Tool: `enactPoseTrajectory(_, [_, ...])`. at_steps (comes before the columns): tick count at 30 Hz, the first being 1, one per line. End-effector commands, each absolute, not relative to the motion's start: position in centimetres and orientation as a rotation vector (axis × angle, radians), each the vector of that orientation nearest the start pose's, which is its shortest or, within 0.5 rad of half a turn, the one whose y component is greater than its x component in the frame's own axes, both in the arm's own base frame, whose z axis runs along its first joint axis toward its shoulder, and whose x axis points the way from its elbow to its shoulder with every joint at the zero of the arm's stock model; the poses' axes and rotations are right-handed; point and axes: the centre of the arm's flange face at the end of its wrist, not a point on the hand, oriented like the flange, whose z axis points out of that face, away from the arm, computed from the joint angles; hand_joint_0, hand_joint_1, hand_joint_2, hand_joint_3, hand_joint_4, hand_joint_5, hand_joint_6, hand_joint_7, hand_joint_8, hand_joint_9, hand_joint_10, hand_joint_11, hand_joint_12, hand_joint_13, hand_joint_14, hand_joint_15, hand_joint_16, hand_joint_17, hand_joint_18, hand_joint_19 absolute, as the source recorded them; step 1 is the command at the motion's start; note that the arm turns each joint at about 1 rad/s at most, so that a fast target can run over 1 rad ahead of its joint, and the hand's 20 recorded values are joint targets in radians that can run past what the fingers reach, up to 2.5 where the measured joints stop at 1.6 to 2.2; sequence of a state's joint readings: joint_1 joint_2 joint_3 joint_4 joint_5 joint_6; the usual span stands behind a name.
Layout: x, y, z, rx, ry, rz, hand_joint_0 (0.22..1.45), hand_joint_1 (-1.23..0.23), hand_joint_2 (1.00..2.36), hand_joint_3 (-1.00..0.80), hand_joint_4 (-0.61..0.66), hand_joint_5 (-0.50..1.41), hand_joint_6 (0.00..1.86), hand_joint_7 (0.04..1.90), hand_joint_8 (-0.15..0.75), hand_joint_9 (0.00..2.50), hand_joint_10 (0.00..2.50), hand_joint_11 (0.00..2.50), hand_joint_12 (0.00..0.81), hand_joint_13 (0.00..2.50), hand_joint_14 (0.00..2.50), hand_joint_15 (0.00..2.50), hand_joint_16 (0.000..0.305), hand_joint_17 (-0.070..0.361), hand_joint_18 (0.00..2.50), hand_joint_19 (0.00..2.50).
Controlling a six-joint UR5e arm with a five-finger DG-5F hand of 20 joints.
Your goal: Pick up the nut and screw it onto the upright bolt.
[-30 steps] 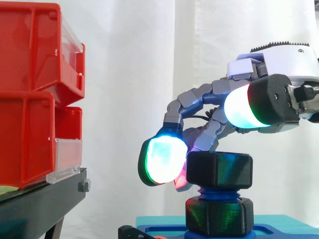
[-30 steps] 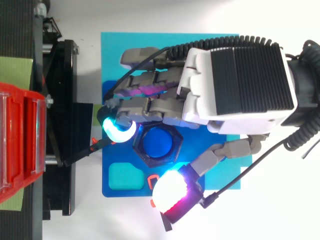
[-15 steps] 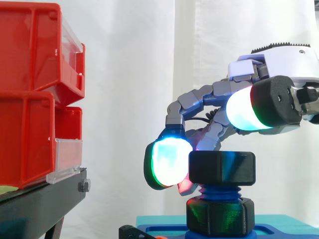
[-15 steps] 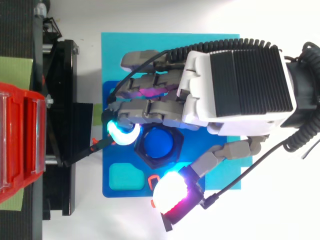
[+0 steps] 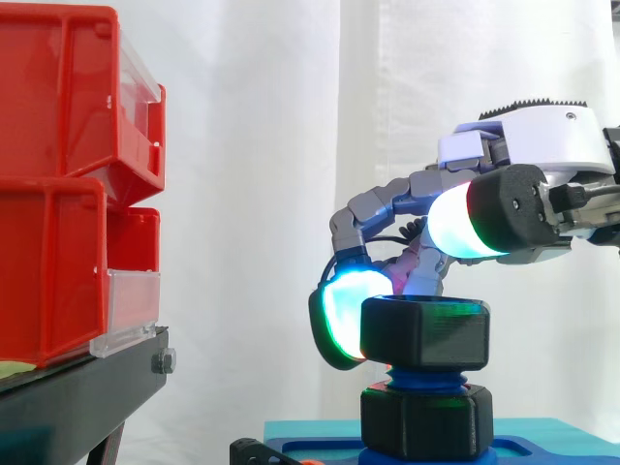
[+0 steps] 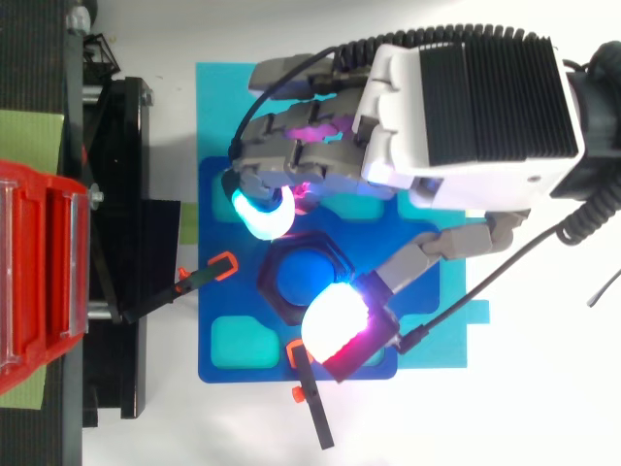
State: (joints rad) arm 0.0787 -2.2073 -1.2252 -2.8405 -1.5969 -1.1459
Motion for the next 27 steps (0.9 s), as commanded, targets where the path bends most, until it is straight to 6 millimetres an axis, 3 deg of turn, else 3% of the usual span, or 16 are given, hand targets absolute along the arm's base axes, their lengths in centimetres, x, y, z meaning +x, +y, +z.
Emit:
enactPoseTrajectory(1, [73.6, -8.1, 29.4, 0.251, 1.552, 0.416, 0.51, -0.39, 1.0, -0.5, 0.17, 0.02, 0.5, 1.33, 0.312, 1.29, 0.01, 0.14, 0.29, 0.81, 0.0, 0.05, 0.031, 0.069, 0.41, 0.0])
enactPoseTrajectory(11, [73.5, -9.2, 29.6, 0.252, 1.541, 0.414, 0.53, -0.41, 1.0, -0.5, 0.05, 0.08, 0.51, 1.4, 0.285, 1.85, 0.01, 0.33, 0.222, 1.2, 0.01, 0.15, 0.022, 0.049, 0.64, 0.03])
enactPoseTrajectory(13, [73.5, -9.3, 29.5, 0.253, 1.539, 0.413, 0.53, -0.41, 1.0, -0.5, 0.05, 0.08, 0.51, 1.42, 0.285, 1.86, 0.01, 0.35, 0.223, 1.23, 0.01, 0.17, 0.021, 0.048, 0.65, 0.04])
enactPoseTrajectory(17, [73.6, -9.3, 29.6, 0.252, 1.536, 0.413, 0.52, -0.39, 1.0, -0.5, 0.13, 0.02, 0.5, 1.31, 0.295, 1.68, 0.01, 0.34, 0.244, 1.12, 0.0, 0.15, 0.024, 0.054, 0.6, 0.03])
enactPoseTrajectory(21, [73.7, -9.3, 29.9, 0.25, 1.525, 0.414, 0.5, -0.39, 1.0, -0.5, 0.21, -0.06, 0.5, 1.01, 0.293, 1.38, 0.01, 0.27, 0.292, 0.92, 0.0, 0.12, 0.03, 0.068, 0.52, 0.05])
enactPoseTrajectory(27, [74.0, -8.6, 30.3, 0.24, 1.515, 0.423, 0.47, -0.4, 1.0, -0.5, 0.17, -0.14, 0.5, 0.72, 0.273, 1.03, 0.0, 0.04, 0.324, 0.66, 0.0, 0.04, 0.041, 0.092, 0.4, 0.07])
